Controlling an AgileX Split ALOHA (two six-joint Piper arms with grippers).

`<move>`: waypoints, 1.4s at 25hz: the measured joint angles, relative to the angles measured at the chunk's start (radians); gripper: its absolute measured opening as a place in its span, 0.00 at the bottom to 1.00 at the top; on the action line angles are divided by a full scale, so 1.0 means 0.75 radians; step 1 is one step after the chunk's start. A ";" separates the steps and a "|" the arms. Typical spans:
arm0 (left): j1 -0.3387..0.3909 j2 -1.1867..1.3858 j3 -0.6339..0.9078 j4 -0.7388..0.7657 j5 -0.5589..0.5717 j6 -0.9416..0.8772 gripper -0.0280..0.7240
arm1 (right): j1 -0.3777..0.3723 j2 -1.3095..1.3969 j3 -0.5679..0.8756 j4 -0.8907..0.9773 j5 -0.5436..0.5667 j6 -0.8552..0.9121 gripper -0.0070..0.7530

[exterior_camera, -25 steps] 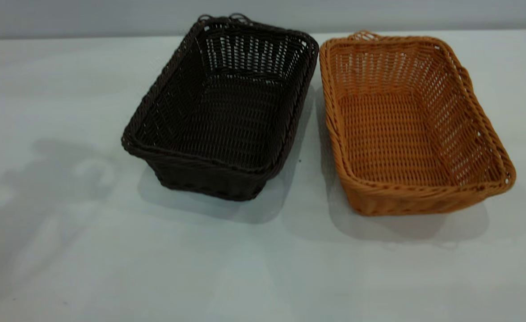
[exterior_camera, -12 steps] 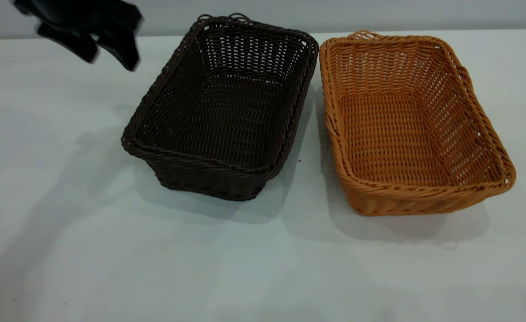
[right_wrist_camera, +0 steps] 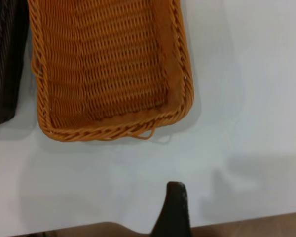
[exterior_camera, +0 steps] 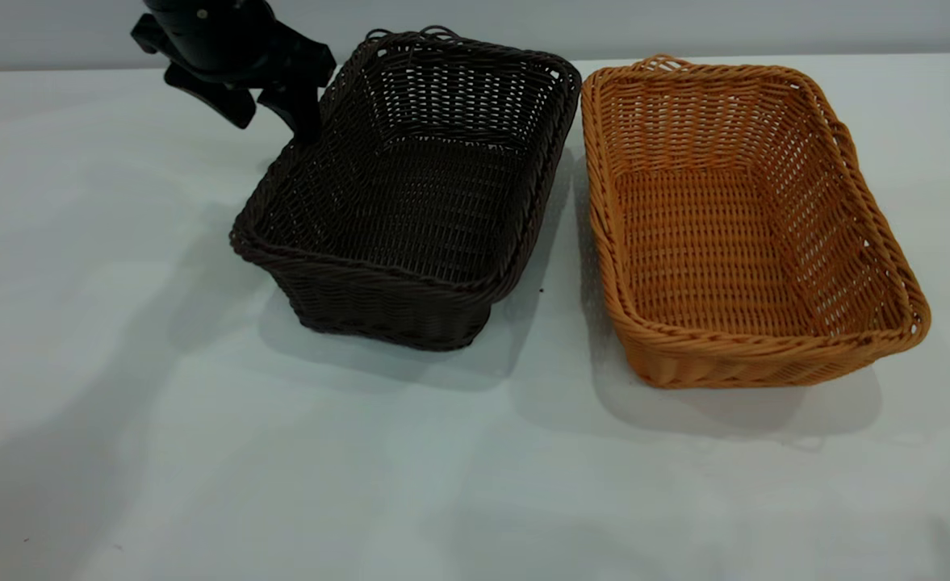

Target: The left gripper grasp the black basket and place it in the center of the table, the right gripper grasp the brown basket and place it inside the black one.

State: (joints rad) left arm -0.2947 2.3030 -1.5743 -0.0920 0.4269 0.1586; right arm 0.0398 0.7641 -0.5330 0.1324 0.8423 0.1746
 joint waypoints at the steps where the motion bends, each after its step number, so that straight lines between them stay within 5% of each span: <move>1: -0.005 0.013 -0.004 -0.002 -0.014 0.000 0.71 | 0.000 0.013 0.000 0.004 -0.002 0.000 0.78; 15: -0.015 0.084 -0.084 -0.099 0.000 0.028 0.66 | 0.000 0.129 0.000 0.095 -0.052 0.000 0.78; 20: -0.015 0.163 -0.097 -0.100 -0.034 0.033 0.51 | 0.000 0.184 0.000 0.207 -0.053 -0.055 0.78; 25: -0.015 0.172 -0.103 -0.104 -0.154 0.136 0.15 | 0.000 0.301 0.000 0.427 -0.061 -0.183 0.78; 35: 0.031 0.044 -0.196 -0.032 -0.120 0.330 0.14 | 0.000 0.720 -0.007 0.991 -0.116 -0.430 0.78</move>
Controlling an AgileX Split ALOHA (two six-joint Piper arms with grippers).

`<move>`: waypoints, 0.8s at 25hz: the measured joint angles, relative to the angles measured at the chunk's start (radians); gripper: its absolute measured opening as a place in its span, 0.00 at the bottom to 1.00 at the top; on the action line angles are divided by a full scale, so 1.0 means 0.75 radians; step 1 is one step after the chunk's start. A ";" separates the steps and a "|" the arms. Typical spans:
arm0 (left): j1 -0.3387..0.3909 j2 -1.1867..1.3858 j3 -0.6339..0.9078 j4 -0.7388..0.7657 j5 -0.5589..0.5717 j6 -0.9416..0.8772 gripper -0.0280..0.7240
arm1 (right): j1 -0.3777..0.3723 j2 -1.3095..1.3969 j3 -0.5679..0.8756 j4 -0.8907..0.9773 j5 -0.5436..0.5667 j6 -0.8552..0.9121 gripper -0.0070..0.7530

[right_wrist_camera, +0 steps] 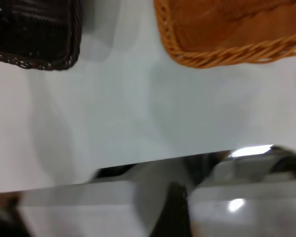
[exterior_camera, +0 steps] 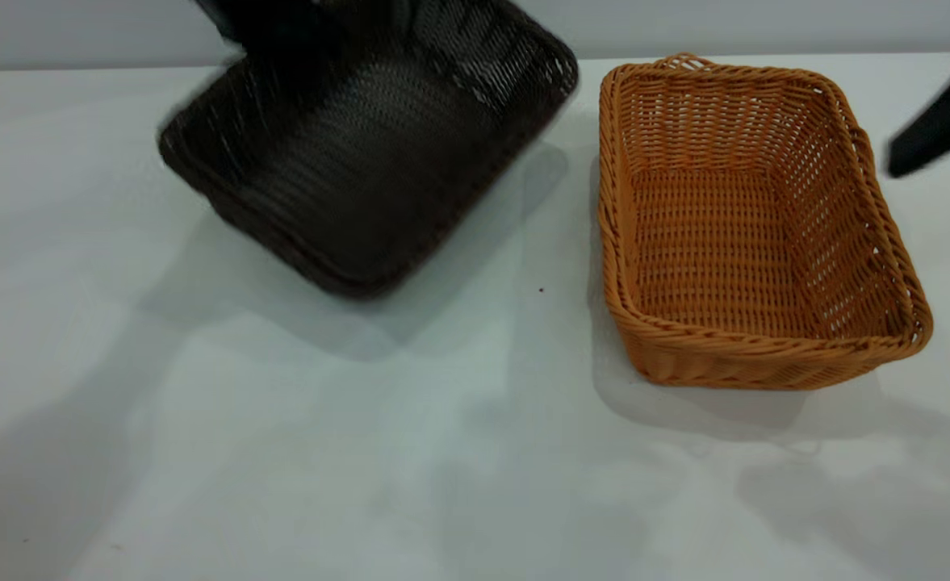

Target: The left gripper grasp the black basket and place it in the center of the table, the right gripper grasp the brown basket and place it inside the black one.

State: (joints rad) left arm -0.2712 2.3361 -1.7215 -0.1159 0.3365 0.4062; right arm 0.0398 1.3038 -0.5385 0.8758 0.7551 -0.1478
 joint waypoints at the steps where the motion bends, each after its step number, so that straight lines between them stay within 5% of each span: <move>1: 0.014 -0.027 -0.003 0.004 0.000 0.000 0.14 | 0.000 0.047 -0.003 0.072 -0.004 -0.001 0.78; 9: 0.045 -0.093 -0.006 0.004 -0.013 0.002 0.14 | 0.000 0.537 -0.011 0.588 -0.081 -0.134 0.78; 20: 0.048 -0.090 -0.006 -0.011 -0.012 0.002 0.14 | 0.000 1.013 -0.151 0.940 -0.144 -0.435 0.78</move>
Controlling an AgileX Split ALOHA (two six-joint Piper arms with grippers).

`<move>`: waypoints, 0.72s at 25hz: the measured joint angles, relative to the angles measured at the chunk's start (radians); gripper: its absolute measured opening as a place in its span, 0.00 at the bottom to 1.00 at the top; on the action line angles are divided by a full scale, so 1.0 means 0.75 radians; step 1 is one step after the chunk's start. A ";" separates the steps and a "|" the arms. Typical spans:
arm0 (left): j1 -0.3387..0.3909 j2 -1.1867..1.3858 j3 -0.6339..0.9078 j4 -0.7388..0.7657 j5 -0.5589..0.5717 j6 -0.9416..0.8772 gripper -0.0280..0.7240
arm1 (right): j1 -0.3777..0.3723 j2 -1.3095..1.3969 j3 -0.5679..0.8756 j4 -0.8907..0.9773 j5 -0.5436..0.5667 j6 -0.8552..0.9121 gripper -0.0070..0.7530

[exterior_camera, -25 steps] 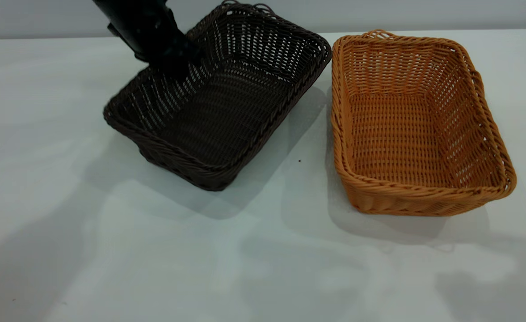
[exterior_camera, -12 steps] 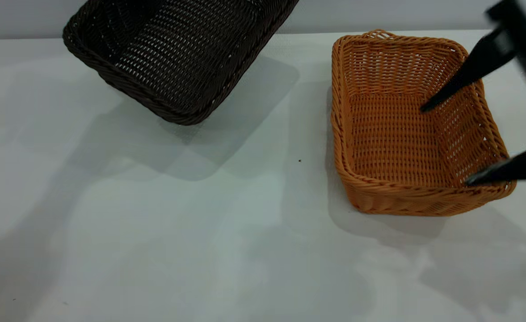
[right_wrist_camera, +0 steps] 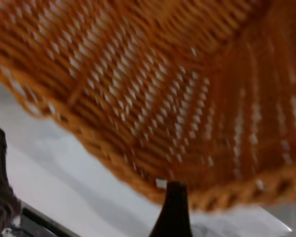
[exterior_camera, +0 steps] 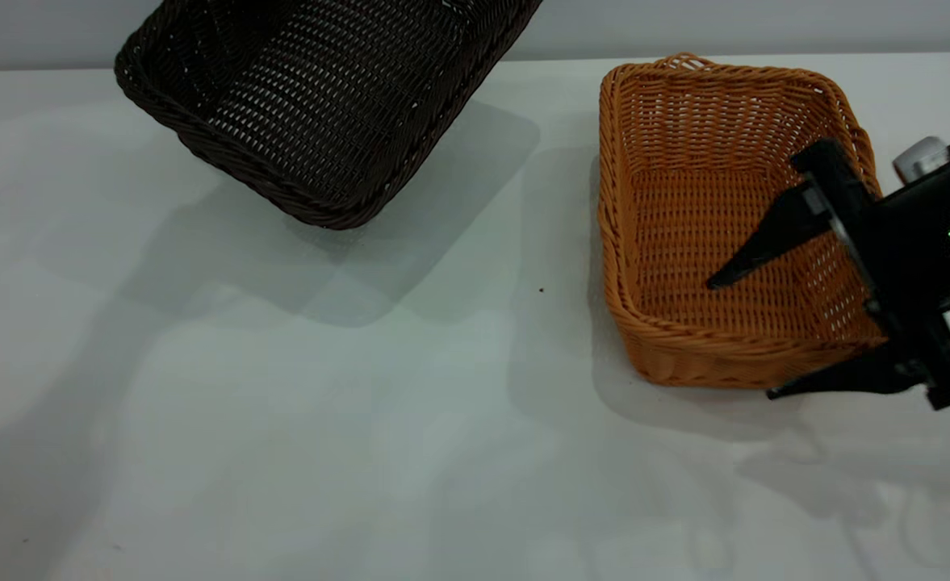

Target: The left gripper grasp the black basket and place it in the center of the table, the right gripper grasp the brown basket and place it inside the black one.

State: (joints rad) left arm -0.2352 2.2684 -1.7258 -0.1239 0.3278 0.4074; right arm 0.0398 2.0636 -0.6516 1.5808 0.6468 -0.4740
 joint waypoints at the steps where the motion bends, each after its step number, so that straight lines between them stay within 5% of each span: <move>1: 0.000 0.000 0.000 -0.001 0.001 0.000 0.14 | 0.000 0.030 -0.013 0.009 0.000 -0.005 0.78; 6: 0.000 0.000 0.000 -0.004 0.001 0.000 0.14 | 0.000 0.126 -0.081 0.012 -0.058 -0.019 0.65; 13: 0.000 0.000 0.000 0.023 0.001 0.040 0.14 | -0.050 0.139 -0.239 0.021 -0.160 -0.071 0.11; 18: 0.000 0.000 0.000 -0.012 0.036 0.263 0.14 | -0.215 0.121 -0.371 -0.018 -0.161 -0.145 0.10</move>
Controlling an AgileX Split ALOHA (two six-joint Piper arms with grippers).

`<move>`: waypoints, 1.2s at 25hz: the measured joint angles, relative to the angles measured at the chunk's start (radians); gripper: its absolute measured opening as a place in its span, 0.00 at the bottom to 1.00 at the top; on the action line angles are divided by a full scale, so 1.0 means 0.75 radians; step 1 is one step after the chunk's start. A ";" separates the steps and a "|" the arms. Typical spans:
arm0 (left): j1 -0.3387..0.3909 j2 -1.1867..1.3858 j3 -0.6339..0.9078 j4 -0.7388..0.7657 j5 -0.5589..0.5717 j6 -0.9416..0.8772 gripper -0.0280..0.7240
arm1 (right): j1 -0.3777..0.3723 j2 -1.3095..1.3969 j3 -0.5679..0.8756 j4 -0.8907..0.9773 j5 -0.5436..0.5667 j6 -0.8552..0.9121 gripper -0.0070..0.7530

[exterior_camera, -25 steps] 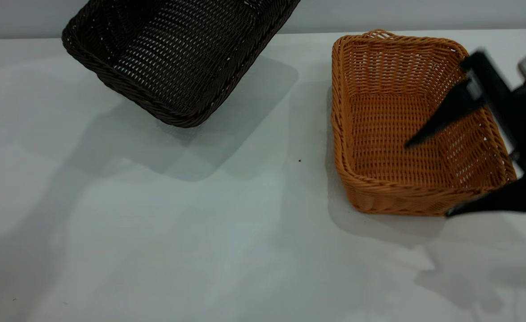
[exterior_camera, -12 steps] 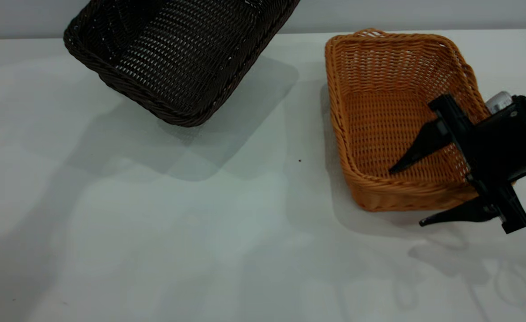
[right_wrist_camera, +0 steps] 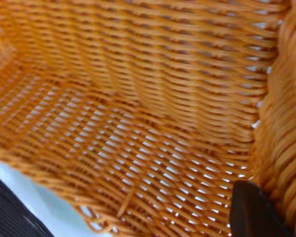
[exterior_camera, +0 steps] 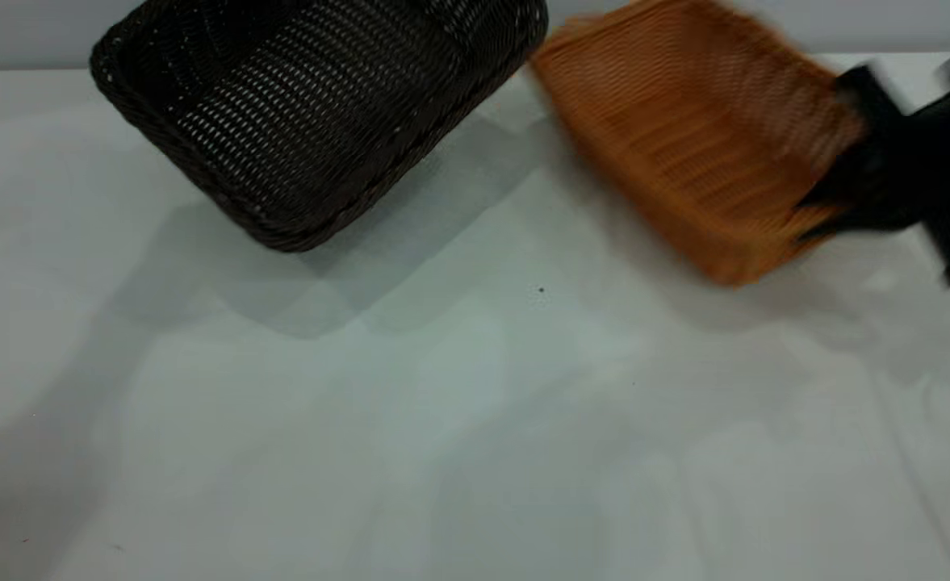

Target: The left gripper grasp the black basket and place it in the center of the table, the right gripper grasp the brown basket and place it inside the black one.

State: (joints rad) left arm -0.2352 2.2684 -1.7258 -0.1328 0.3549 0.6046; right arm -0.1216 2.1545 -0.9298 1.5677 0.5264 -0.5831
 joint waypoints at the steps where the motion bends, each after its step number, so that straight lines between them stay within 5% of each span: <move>1: 0.000 0.000 0.000 -0.023 0.014 0.056 0.14 | -0.046 -0.017 -0.025 -0.012 -0.005 -0.011 0.10; 6: -0.018 0.000 0.000 -0.299 0.191 0.459 0.14 | -0.218 -0.083 -0.175 -0.173 0.118 -0.028 0.10; 12: -0.154 0.000 0.000 -0.515 0.484 1.022 0.14 | -0.254 -0.085 -0.262 -0.353 0.394 -0.028 0.10; 25: -0.348 0.115 0.000 -0.387 0.485 1.019 0.16 | -0.277 -0.085 -0.320 -0.431 0.426 -0.050 0.10; 30: -0.356 0.115 0.000 -0.386 0.478 1.010 0.39 | -0.285 -0.086 -0.320 -0.431 0.427 -0.065 0.10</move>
State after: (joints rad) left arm -0.5024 2.3546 -1.7258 -0.4223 0.7131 1.3619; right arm -0.3355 2.0897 -1.1698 1.2444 0.8469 -0.6315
